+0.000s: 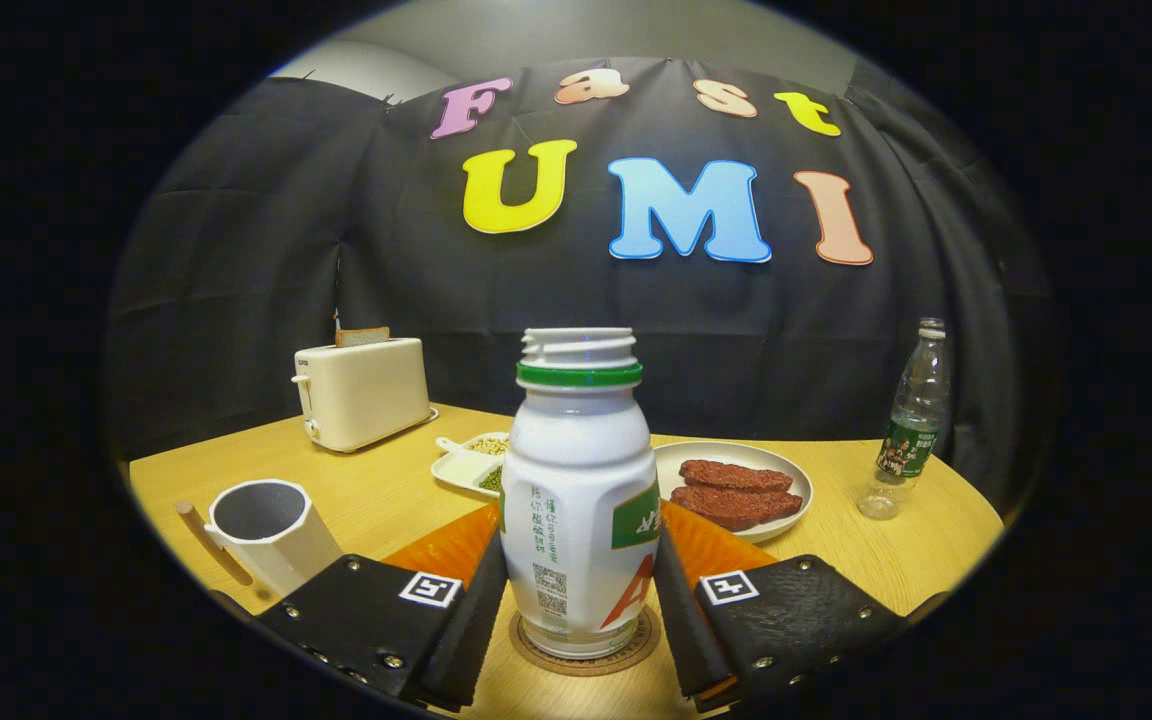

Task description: Take the bottle from table, then pour the juice into the cup, finally place the bottle on the coaster

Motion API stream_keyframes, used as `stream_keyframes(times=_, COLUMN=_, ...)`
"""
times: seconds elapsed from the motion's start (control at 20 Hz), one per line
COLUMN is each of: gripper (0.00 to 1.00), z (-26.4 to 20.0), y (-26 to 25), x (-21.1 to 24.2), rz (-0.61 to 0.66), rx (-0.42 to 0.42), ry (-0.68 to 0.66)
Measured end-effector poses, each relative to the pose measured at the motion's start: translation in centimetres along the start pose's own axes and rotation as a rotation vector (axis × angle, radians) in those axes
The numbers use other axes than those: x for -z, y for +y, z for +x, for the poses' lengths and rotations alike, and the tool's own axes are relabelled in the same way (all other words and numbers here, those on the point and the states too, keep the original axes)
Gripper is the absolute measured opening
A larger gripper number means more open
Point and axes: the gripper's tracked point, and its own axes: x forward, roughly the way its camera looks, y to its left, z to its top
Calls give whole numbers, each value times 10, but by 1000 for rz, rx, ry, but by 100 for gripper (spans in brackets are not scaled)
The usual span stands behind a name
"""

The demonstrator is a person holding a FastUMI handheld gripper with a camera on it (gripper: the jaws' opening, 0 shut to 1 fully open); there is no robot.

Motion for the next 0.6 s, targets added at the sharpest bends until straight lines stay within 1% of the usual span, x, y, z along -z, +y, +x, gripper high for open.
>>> stream_keyframes(times=0.5, gripper=72, z=-1, y=-3, x=2, rz=18, rx=-5, ry=-18)
stream_keyframes(times=0.6, gripper=74, z=0, y=-1, x=6, rz=27, rx=-12, ry=-8)
